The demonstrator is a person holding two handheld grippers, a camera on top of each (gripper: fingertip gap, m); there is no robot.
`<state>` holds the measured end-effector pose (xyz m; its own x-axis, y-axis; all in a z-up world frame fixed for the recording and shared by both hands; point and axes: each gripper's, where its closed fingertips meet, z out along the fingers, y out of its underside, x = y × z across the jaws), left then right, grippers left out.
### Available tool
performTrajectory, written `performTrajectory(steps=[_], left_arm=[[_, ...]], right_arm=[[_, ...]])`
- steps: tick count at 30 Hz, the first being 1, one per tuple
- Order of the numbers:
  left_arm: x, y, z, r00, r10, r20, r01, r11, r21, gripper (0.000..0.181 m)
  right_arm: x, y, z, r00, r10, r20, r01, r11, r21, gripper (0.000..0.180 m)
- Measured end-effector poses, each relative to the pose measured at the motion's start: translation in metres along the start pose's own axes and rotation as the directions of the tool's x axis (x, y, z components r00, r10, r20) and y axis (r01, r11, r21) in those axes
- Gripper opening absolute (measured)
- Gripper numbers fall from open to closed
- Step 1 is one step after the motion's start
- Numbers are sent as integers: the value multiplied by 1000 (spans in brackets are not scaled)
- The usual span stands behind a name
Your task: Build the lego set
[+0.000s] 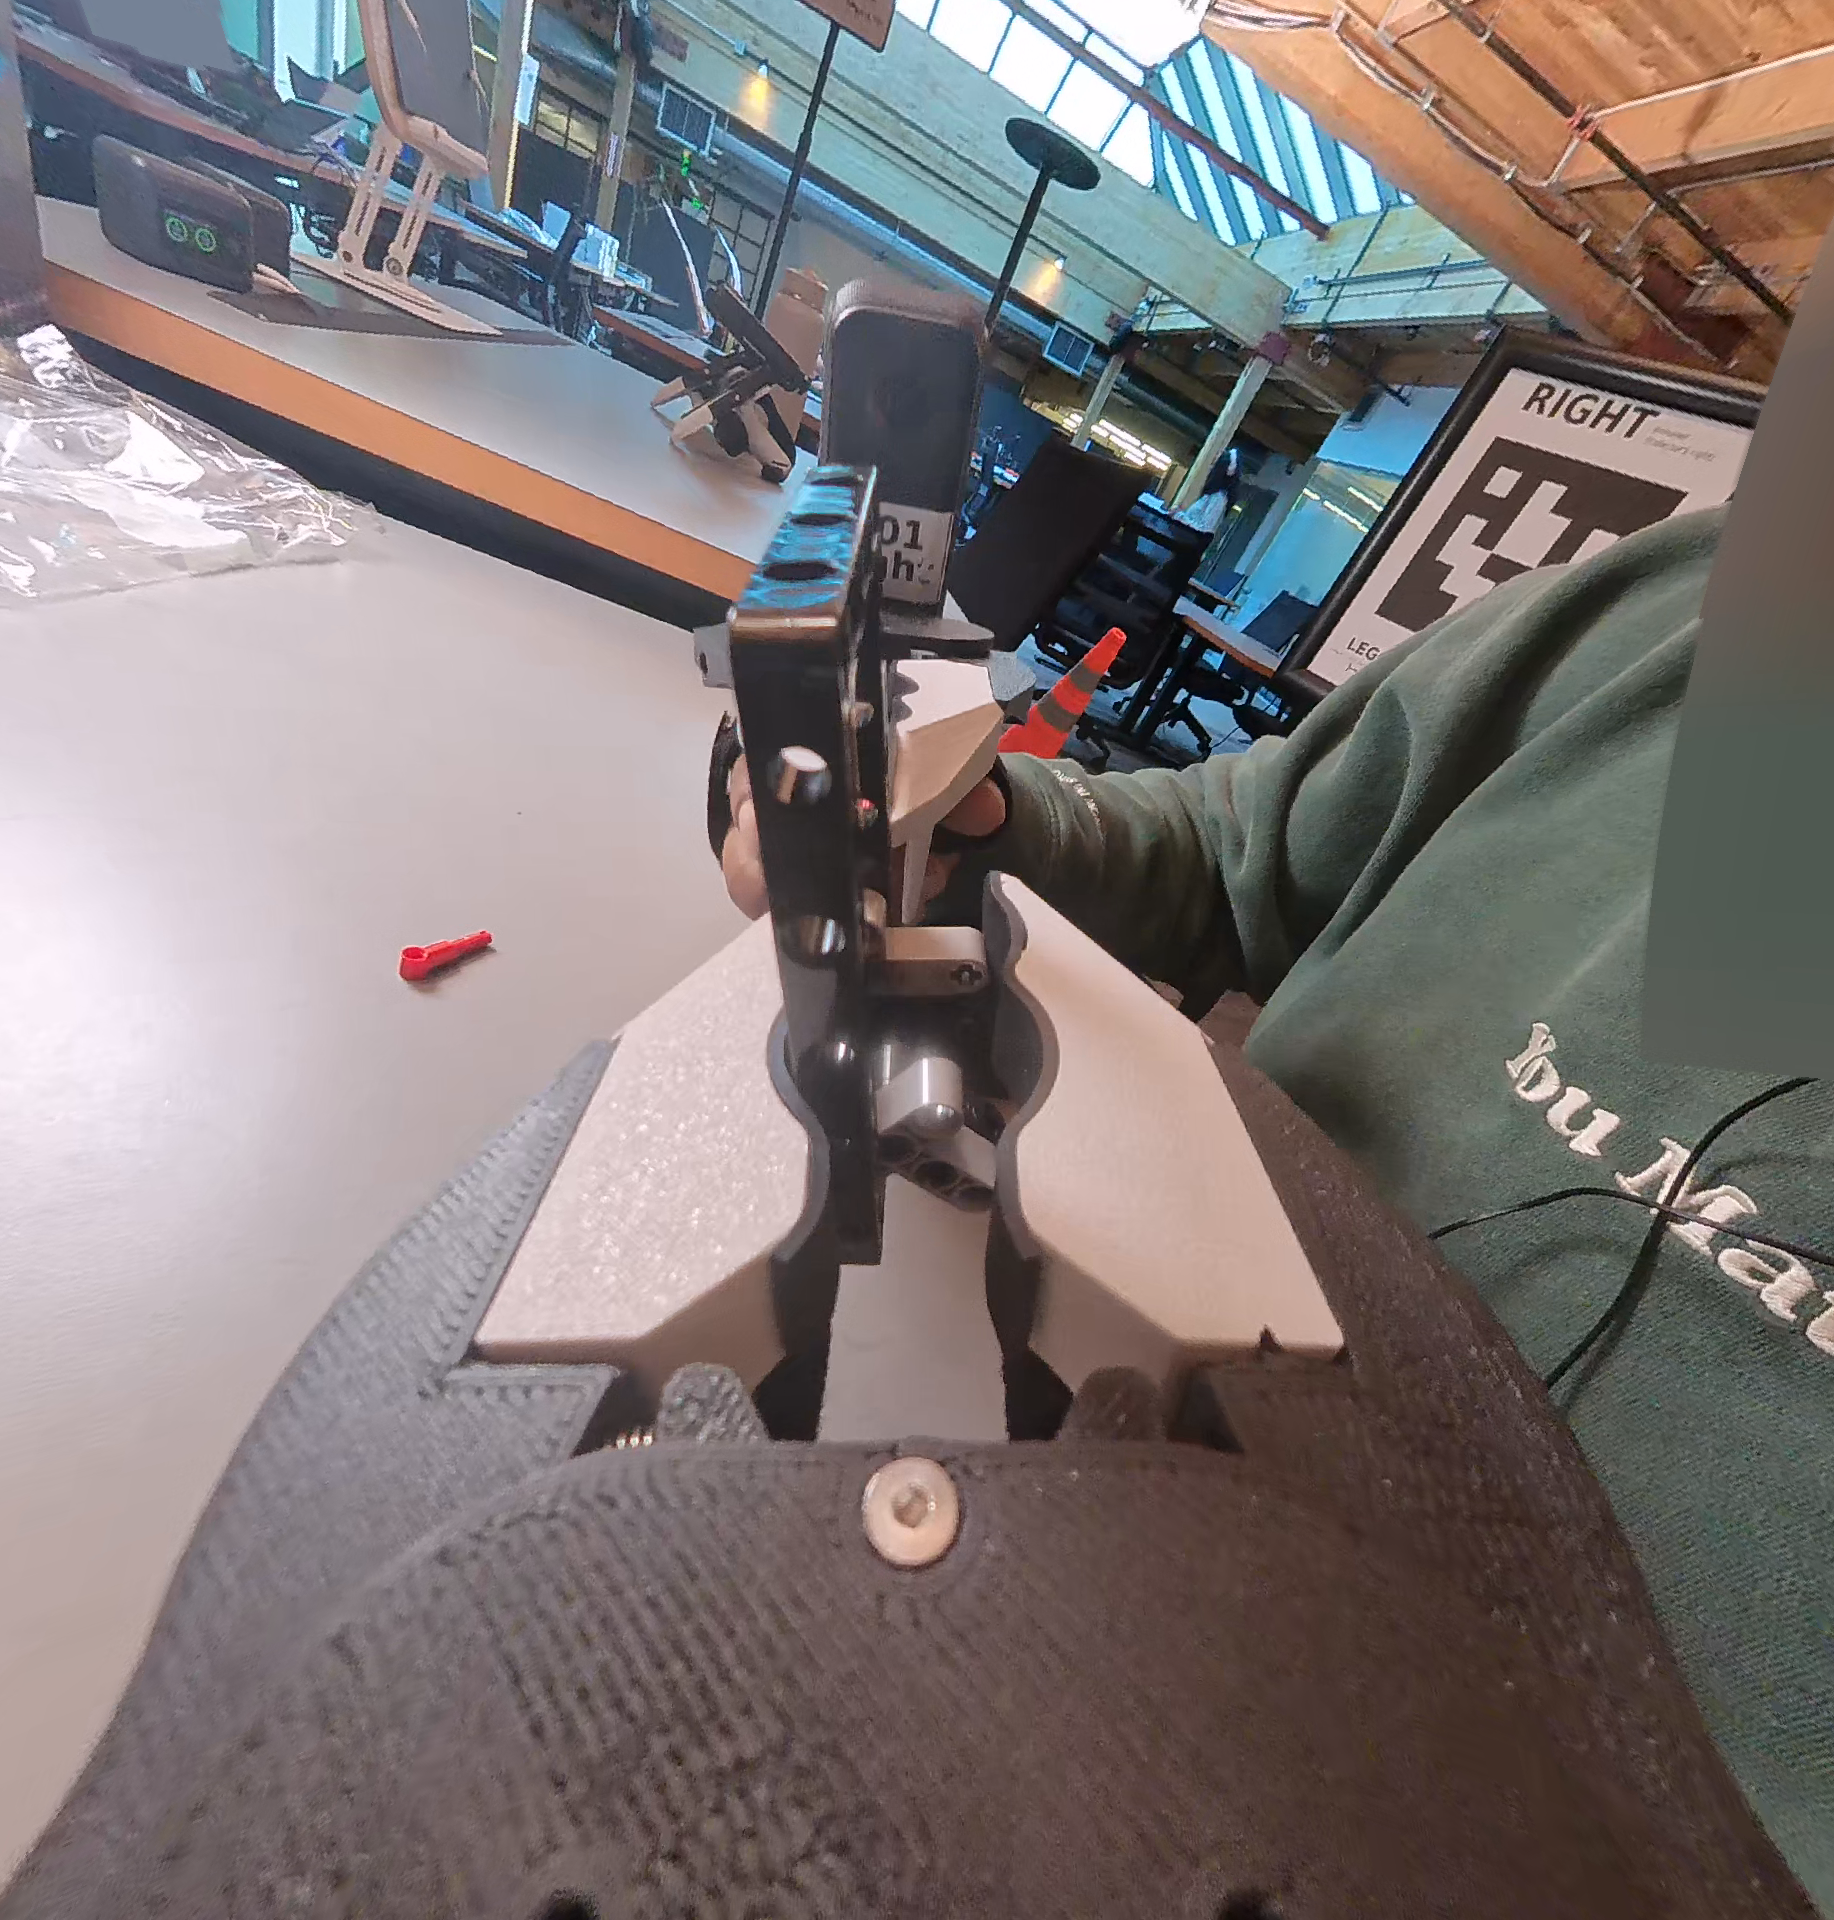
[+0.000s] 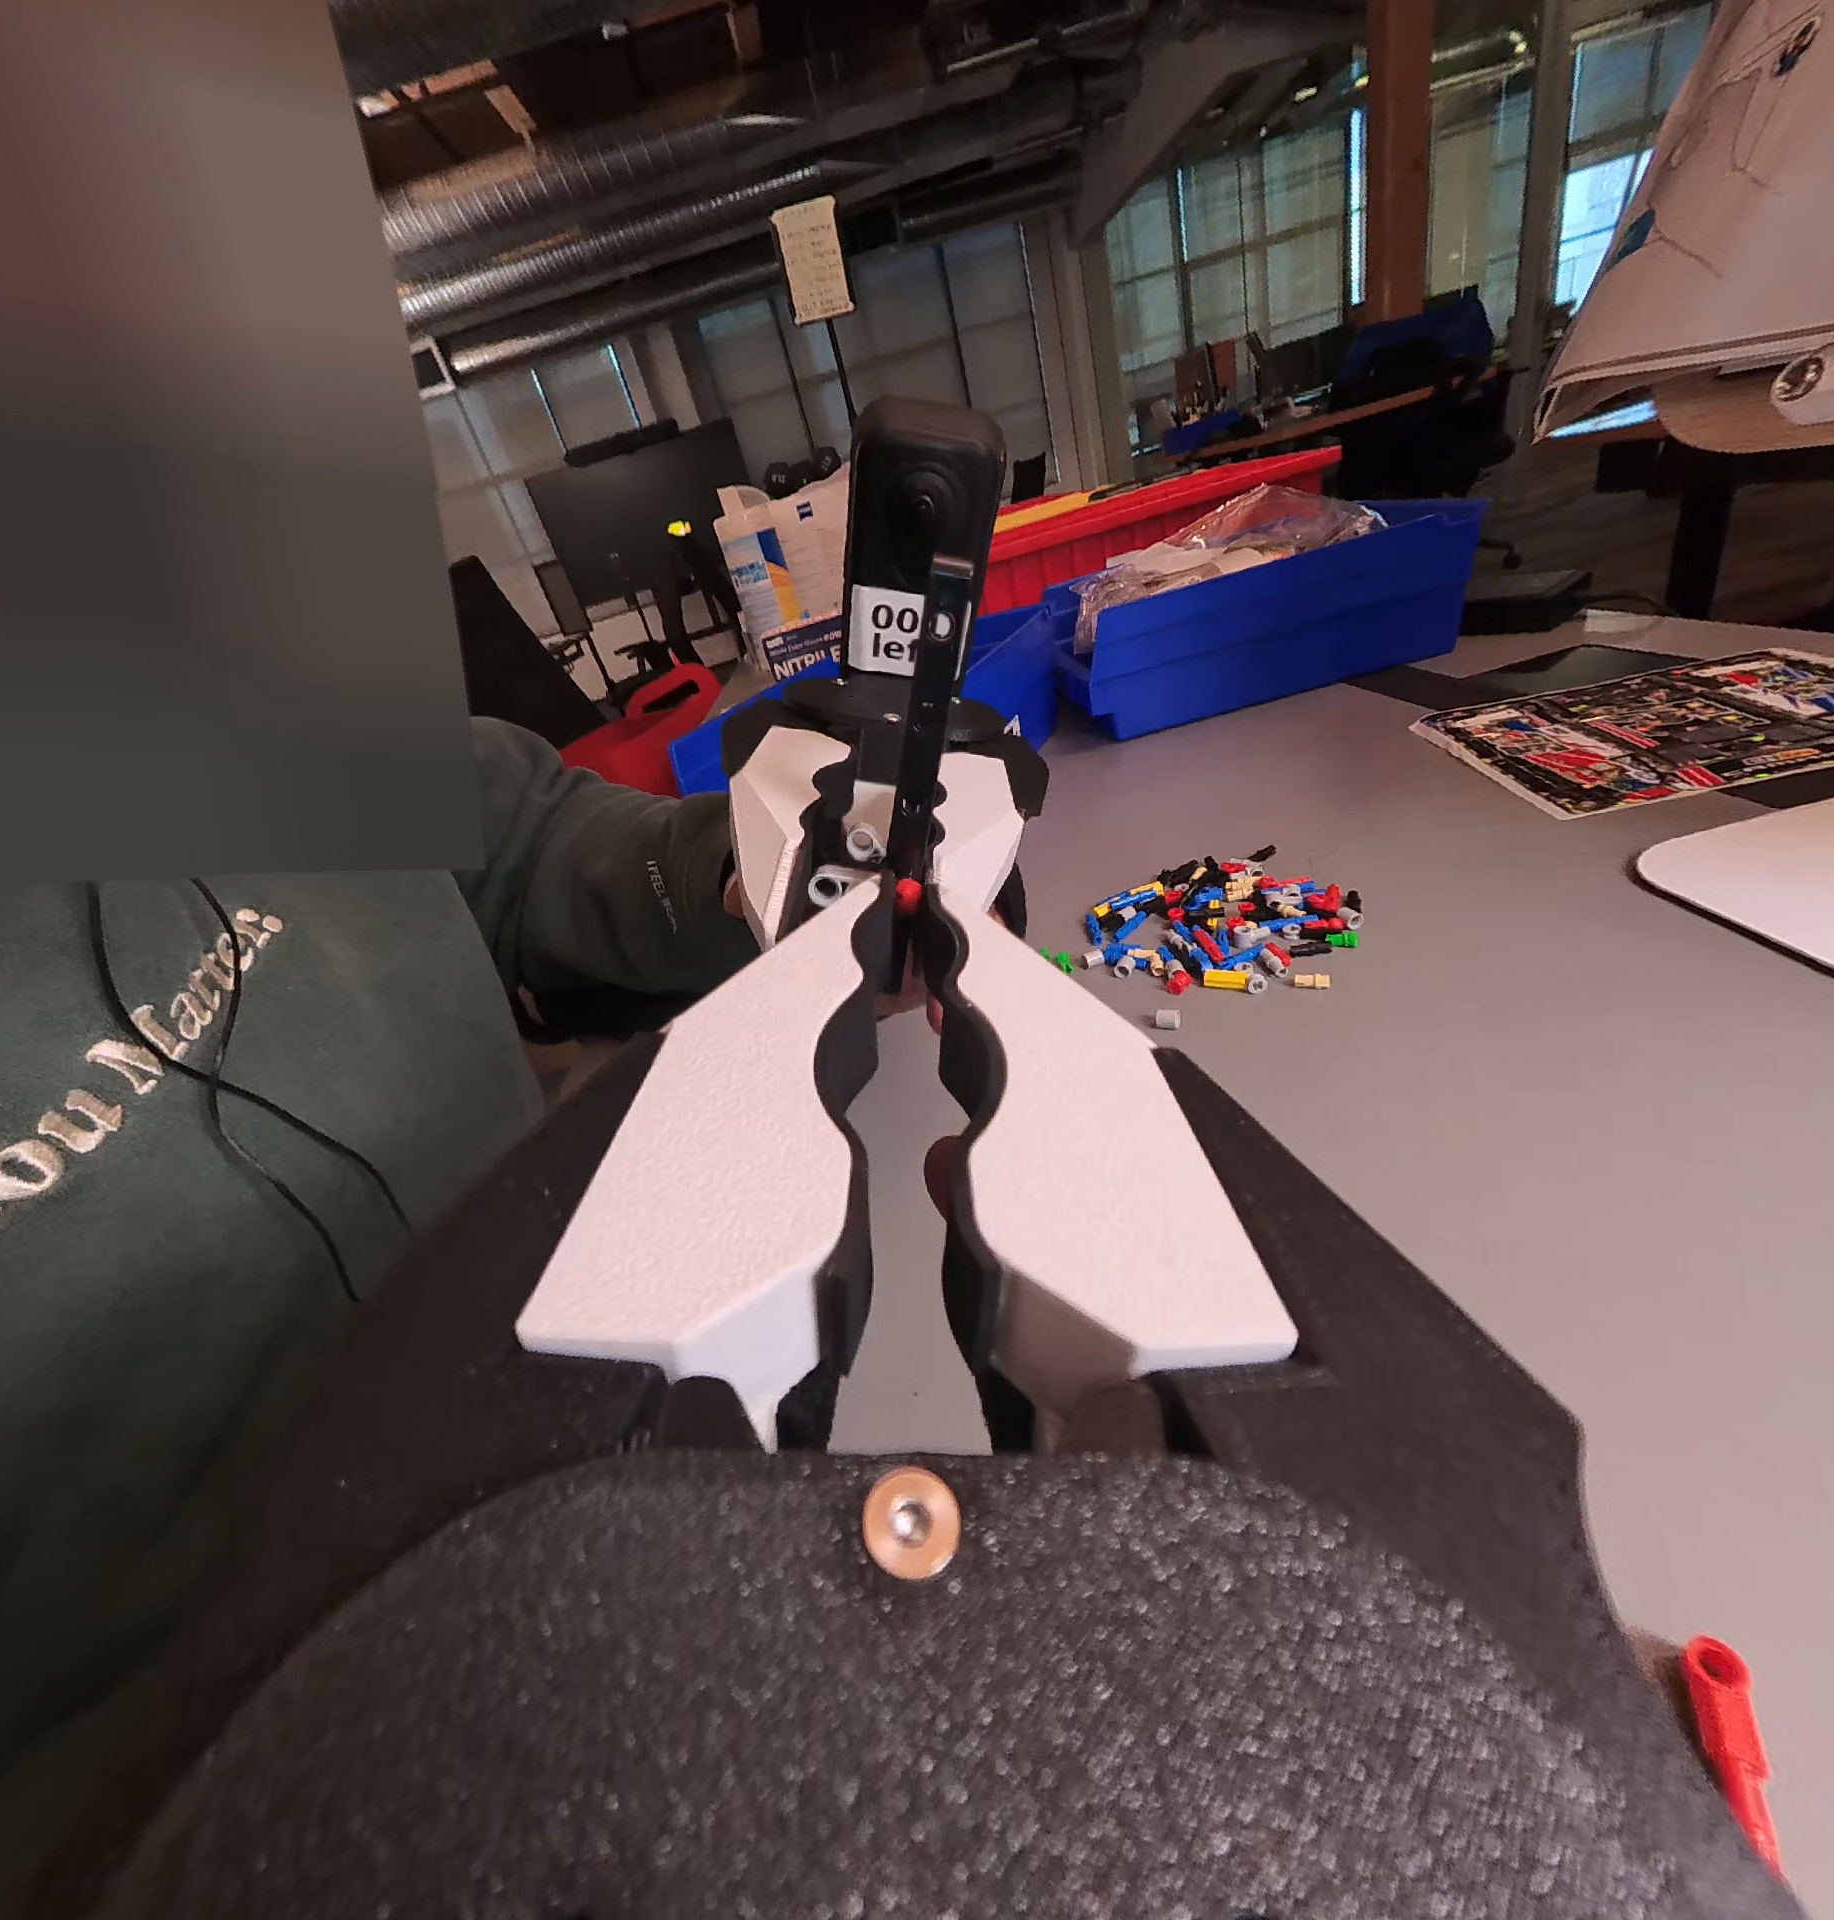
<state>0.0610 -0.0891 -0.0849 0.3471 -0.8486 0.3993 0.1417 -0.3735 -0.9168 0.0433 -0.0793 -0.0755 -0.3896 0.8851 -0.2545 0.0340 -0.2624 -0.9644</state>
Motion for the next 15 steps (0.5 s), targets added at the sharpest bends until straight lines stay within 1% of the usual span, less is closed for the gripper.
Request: performTrajectory(steps=[9,15], left_arm=[[2,-4,-1,1000,-17,-21,17,999,30,25],[0,-7,-4,999,-35,-23,36,998,55,25]], right_arm=[[-1,-9,2,999,36,-3,-36,995,90,1],[1,-5,4,999,3,-37,0,997,74,2]])
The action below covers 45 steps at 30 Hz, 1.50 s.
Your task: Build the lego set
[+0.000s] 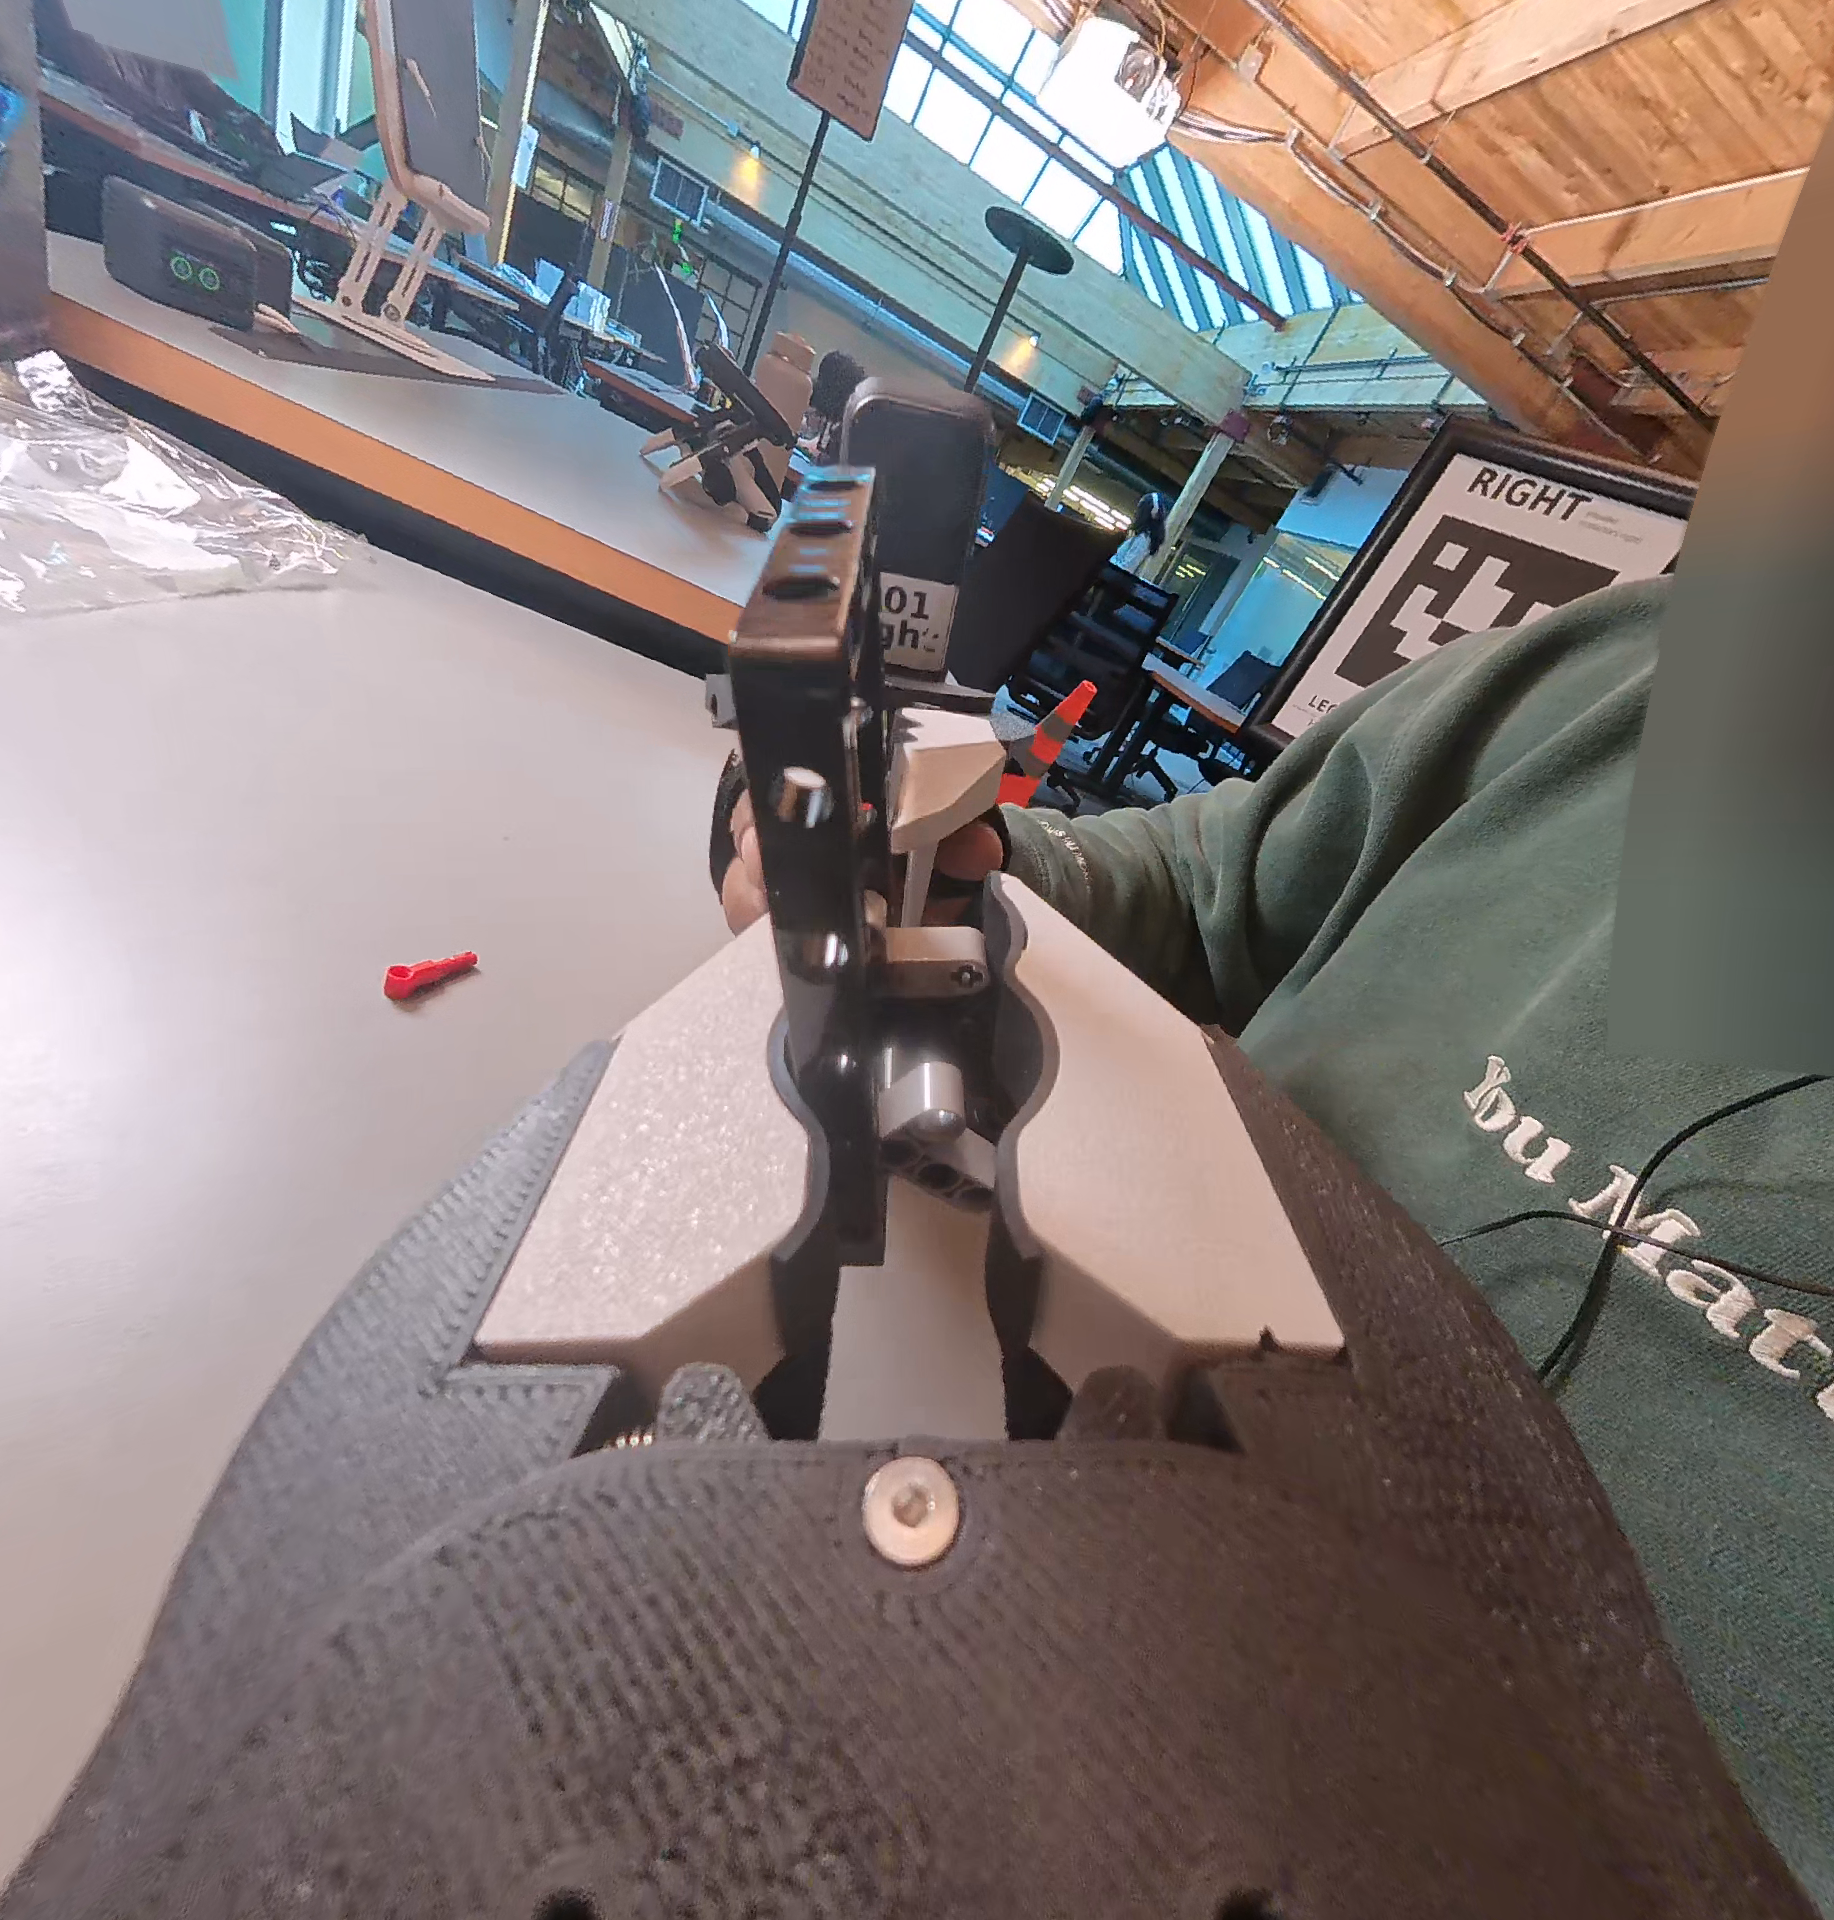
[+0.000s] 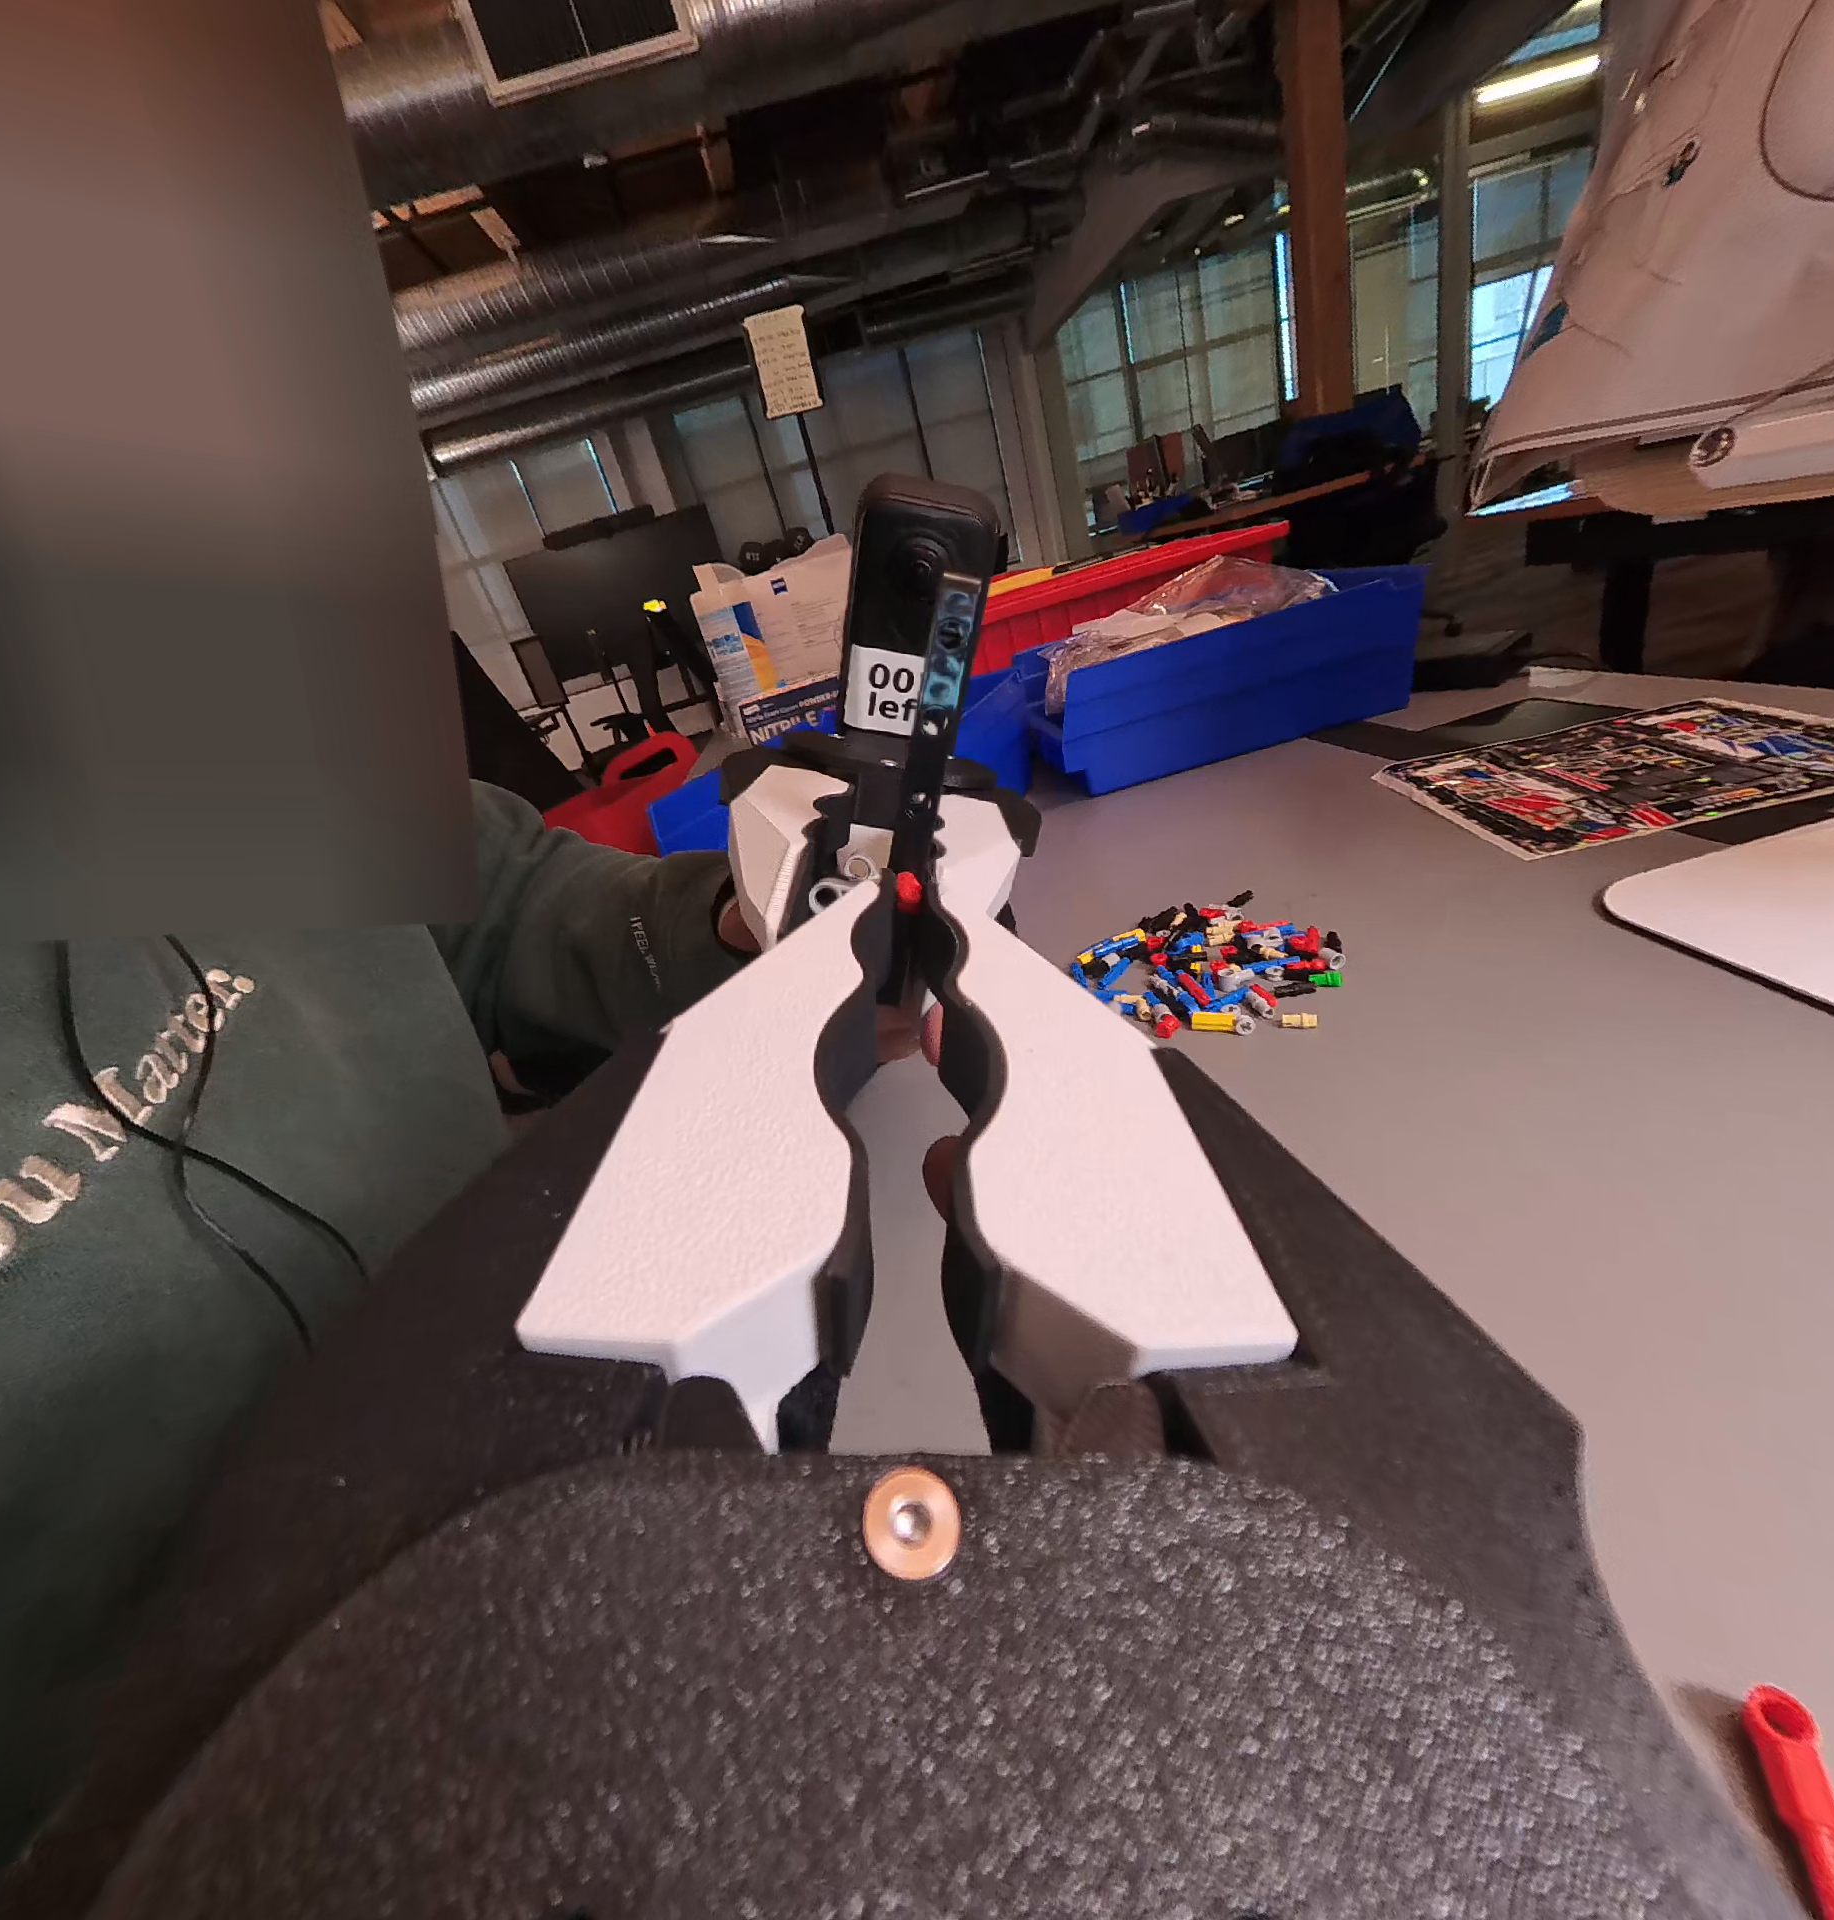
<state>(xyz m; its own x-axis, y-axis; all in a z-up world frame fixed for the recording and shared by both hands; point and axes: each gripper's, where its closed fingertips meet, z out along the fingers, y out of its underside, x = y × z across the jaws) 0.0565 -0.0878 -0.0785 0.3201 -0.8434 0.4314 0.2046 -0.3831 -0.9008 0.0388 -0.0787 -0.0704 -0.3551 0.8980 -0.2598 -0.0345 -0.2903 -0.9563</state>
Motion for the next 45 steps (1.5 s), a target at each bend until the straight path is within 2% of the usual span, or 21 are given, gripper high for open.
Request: performTrajectory(steps=[8,18,26,34,42,45], left_arm=[[-10,15,0,999,18,46,-13,995,-97,25],[-8,22,1,1000,-13,16,15,993,-114,25],[-11,32,2,1000,-27,14,29,987,-160,25],[-6,42,7,1000,1,-11,-3,978,-210,24],[-14,75,7,995,101,12,-87,906,-414,25],[-23,95,2,981,189,38,-139,828,-543,25]], right_arm=[[6,15,-1,999,-17,-46,12,993,-118,2],[5,22,-3,989,148,15,-146,985,-94,2],[7,31,-3,998,65,3,-64,983,-172,2],[0,38,-2,992,115,48,-101,969,-225,1],[1,61,-10,993,110,52,-77,895,-439,1],[3,78,-12,993,113,36,-82,869,-487,2]])
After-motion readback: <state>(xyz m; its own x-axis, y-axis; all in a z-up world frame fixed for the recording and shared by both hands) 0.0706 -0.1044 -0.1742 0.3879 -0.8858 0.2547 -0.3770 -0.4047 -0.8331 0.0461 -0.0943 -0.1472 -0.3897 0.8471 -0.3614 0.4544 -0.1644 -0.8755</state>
